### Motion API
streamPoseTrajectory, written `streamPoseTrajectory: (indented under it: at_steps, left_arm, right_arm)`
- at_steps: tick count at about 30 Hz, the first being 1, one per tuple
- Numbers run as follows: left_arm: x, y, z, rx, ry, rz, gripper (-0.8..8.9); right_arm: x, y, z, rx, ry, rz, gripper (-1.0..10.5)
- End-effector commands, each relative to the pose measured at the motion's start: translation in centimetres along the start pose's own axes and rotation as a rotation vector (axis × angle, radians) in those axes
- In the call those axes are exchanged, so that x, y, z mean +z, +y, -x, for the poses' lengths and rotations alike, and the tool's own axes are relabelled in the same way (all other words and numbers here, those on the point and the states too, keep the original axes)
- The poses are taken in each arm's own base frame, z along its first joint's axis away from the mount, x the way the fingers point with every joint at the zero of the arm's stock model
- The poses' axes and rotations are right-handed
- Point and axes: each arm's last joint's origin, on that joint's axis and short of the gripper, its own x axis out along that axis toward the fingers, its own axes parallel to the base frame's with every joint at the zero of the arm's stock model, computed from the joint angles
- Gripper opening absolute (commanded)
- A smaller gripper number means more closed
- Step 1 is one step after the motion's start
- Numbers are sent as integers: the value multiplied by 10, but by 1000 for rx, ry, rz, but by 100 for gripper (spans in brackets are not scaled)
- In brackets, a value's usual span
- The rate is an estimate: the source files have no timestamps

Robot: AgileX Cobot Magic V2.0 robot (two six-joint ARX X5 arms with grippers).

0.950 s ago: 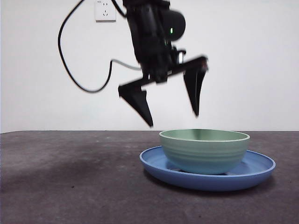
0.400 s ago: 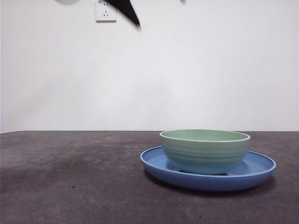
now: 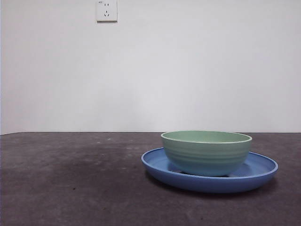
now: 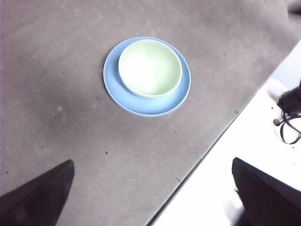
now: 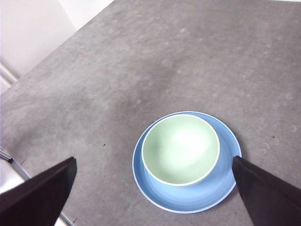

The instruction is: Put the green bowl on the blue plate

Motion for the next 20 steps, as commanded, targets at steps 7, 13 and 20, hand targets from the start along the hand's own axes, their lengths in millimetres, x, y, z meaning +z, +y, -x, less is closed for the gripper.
streamPoseTrajectory:
  at_steps: [7, 13, 20]
  left_arm:
    - [-96, -3, 12, -1, -264, -54, 562]
    - [-134, -4, 14, -1, -325, -63, 563]
    - [-140, -5, 20, -1, -365, -71, 563]
  right_arm:
    - [4, 2, 2, 7, -16, 20, 625]
    - [4, 2, 2, 7, -15, 20, 625]
    - [4, 1, 1, 6, -3, -66, 625]
